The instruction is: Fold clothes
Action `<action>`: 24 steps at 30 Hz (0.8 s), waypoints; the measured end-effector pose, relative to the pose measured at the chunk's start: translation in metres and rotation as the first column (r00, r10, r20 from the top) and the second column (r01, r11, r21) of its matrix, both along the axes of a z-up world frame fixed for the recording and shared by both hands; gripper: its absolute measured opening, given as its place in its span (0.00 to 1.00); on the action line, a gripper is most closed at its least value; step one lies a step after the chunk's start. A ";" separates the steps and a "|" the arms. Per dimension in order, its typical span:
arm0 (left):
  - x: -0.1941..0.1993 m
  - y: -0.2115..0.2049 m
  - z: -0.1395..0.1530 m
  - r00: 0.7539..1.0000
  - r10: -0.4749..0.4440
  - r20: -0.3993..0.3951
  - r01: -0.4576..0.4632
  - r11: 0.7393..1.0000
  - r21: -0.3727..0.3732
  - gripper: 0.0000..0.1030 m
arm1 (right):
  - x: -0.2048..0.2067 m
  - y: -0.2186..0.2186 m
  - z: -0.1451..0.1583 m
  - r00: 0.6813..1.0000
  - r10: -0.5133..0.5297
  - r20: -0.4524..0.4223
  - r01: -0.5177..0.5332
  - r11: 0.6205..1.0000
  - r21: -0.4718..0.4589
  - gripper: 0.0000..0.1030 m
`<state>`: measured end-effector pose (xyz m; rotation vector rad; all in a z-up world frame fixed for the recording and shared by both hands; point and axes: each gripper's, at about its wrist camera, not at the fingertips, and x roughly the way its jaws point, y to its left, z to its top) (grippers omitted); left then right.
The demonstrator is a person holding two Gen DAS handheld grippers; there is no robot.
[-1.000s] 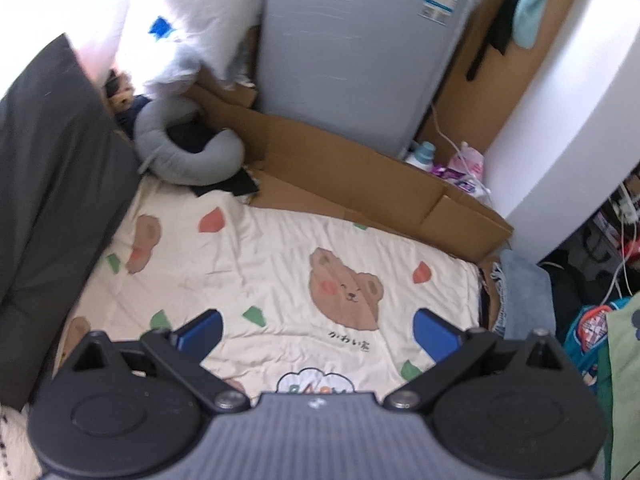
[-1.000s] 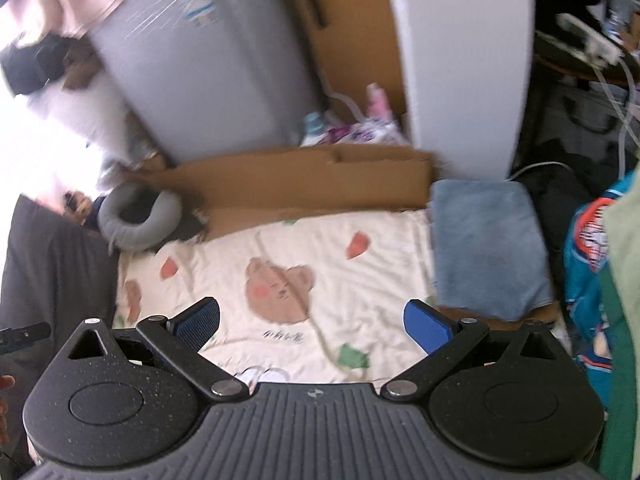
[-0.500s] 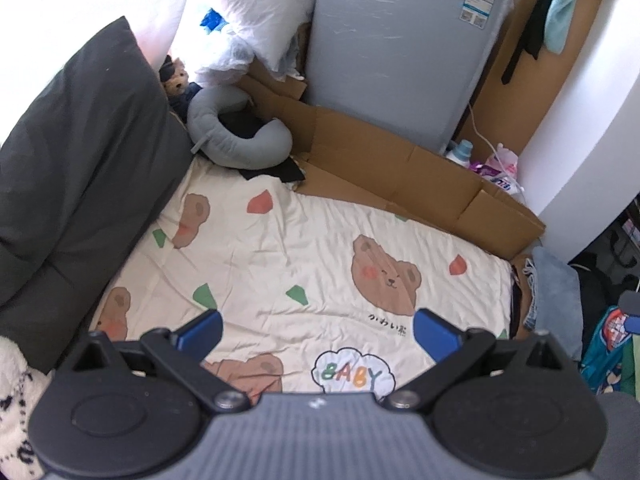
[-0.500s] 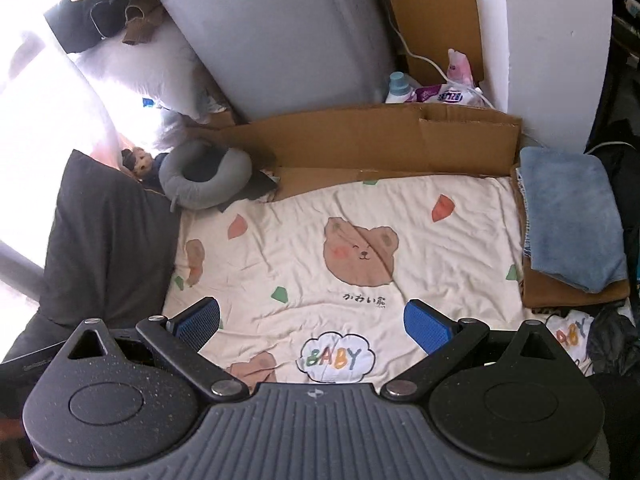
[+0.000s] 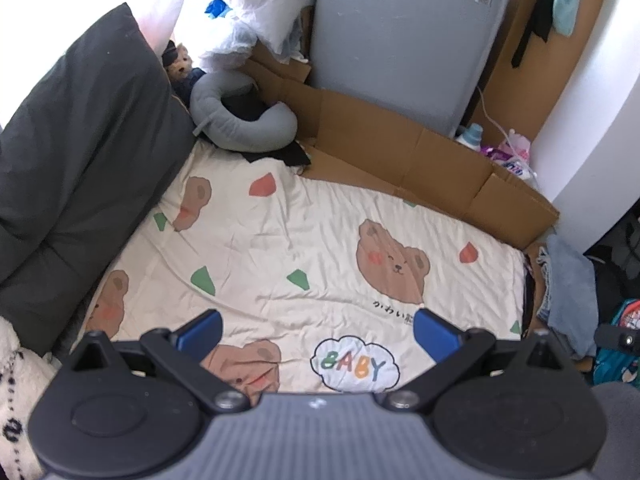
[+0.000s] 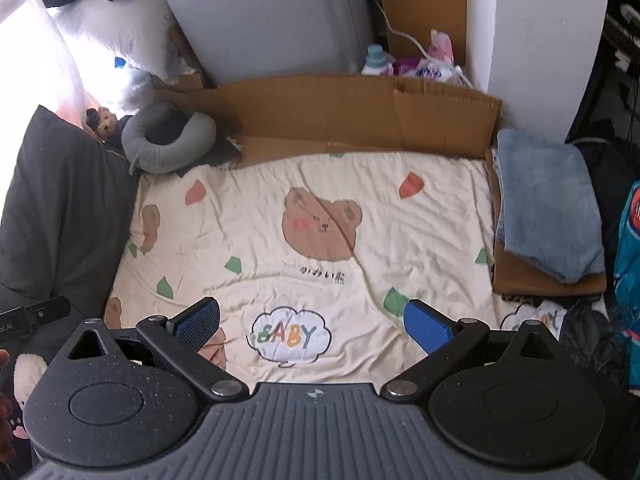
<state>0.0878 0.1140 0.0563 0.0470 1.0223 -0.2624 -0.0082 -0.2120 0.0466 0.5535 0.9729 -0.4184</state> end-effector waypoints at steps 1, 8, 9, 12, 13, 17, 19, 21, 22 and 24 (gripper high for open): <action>0.000 -0.004 -0.003 1.000 0.000 -0.002 0.000 1.000 0.009 0.99 | 0.000 0.000 -0.003 1.000 -0.001 -0.006 0.001 1.000 0.001 0.99; -0.006 -0.030 -0.022 1.000 0.006 -0.028 -0.004 0.998 0.057 0.99 | 0.007 0.011 -0.025 0.997 0.039 -0.066 -0.041 0.999 -0.026 0.99; -0.006 -0.033 -0.025 0.999 0.010 -0.035 -0.008 0.999 0.053 0.99 | 0.008 0.013 -0.029 0.996 0.046 -0.075 -0.048 0.999 -0.026 0.99; -0.009 -0.043 -0.030 0.999 0.003 -0.041 0.000 0.999 0.054 0.99 | 0.010 0.015 -0.040 0.992 0.063 -0.106 -0.065 0.998 -0.019 0.99; -0.011 -0.047 -0.030 0.999 -0.006 -0.033 0.008 0.998 0.059 0.99 | 0.011 0.015 -0.041 0.992 0.067 -0.107 -0.069 0.997 -0.018 0.99; -0.016 -0.062 -0.034 1.000 -0.024 -0.012 0.025 0.995 0.092 0.99 | 0.012 0.013 -0.045 0.991 0.084 -0.108 -0.086 0.996 -0.014 0.99; -0.016 -0.066 -0.037 1.000 -0.020 -0.022 0.022 0.995 0.093 0.99 | 0.013 0.013 -0.046 0.990 0.092 -0.108 -0.094 0.996 -0.011 0.99; -0.016 -0.073 -0.041 0.999 -0.027 -0.033 0.030 0.993 0.113 0.99 | 0.013 0.012 -0.048 0.989 0.101 -0.109 -0.102 0.995 -0.009 0.99; -0.017 -0.076 -0.042 0.999 -0.031 -0.042 0.036 0.992 0.125 0.99 | 0.014 0.012 -0.049 0.988 0.105 -0.109 -0.106 0.994 -0.008 0.99; -0.017 -0.079 -0.044 0.998 -0.035 -0.049 0.042 0.988 0.147 0.99 | 0.015 0.012 -0.050 0.987 0.117 -0.112 -0.118 0.993 -0.003 0.99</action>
